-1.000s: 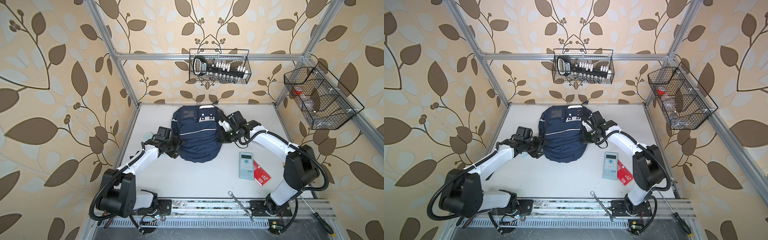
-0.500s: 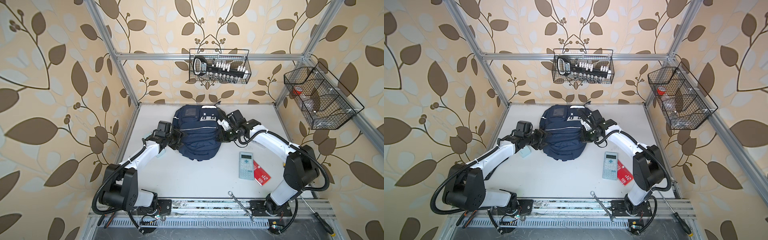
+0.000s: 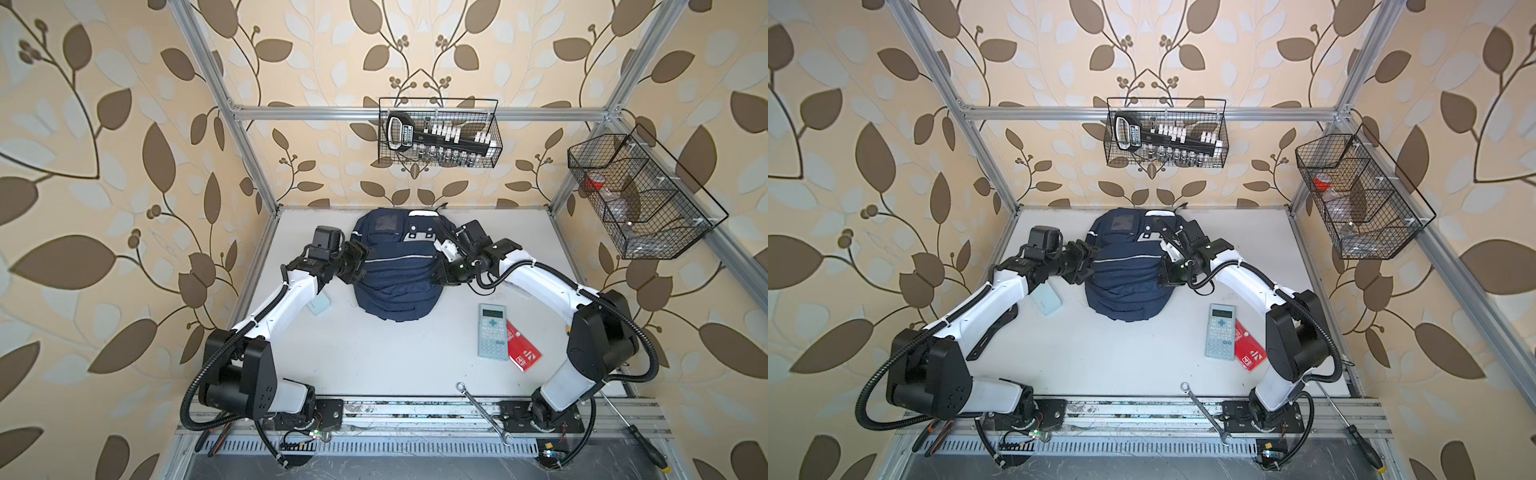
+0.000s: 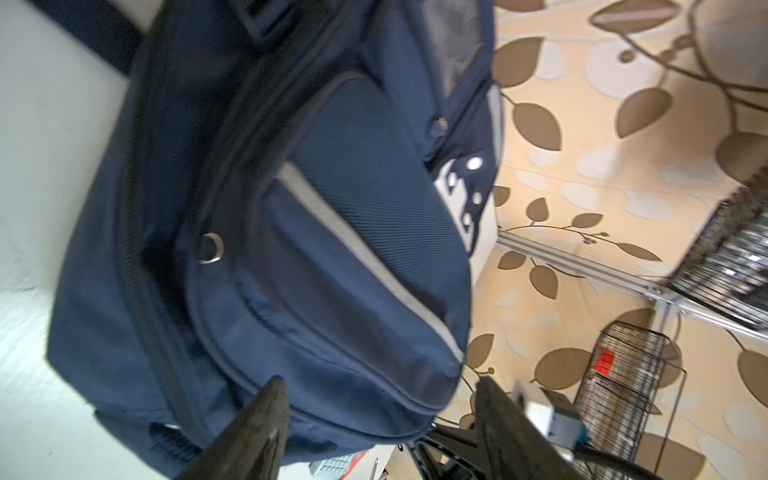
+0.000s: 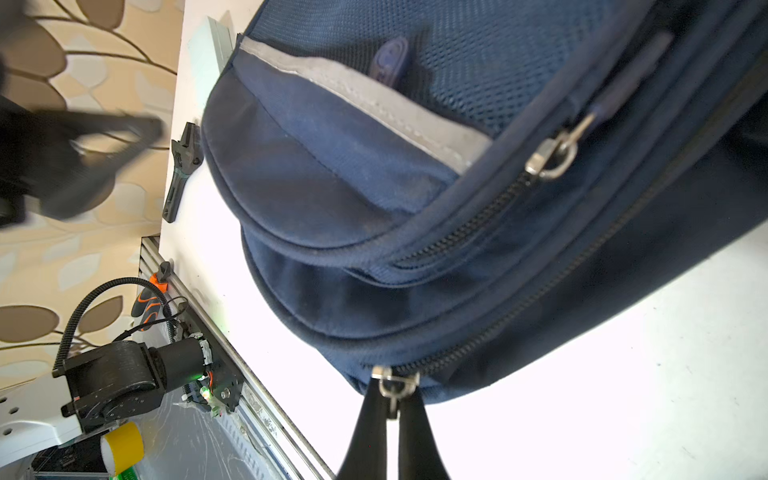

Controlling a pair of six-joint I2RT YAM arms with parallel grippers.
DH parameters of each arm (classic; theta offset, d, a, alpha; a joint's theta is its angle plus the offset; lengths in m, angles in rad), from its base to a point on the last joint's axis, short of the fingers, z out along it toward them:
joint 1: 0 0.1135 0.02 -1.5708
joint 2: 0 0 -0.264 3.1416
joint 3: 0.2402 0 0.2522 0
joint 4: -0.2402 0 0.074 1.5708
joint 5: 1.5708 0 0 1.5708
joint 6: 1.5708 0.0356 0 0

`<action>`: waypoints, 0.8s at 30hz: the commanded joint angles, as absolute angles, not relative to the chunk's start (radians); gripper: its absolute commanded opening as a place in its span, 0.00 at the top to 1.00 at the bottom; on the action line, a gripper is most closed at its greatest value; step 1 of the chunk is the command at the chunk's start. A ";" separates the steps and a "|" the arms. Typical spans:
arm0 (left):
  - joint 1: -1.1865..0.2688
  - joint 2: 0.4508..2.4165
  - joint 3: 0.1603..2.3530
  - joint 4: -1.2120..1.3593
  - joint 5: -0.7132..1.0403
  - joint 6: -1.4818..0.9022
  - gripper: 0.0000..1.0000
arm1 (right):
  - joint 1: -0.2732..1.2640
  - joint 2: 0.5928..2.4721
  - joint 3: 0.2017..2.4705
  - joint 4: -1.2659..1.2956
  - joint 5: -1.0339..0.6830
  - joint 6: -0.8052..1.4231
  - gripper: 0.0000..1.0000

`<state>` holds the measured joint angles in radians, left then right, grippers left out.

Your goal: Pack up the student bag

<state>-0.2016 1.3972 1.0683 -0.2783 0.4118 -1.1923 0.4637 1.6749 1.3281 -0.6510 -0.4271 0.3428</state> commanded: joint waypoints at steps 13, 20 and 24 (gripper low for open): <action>-0.189 1.492 1.035 -0.306 0.491 -1.195 0.26 | 0.481 1.644 1.373 -0.765 -0.412 0.263 1.00; -0.190 1.513 1.047 -0.355 0.520 -1.265 0.28 | 0.489 1.650 1.381 -0.776 -0.387 0.259 1.00; -0.190 1.475 1.046 -0.439 0.491 -1.241 0.27 | 0.489 1.660 1.399 -0.780 -0.394 0.258 1.00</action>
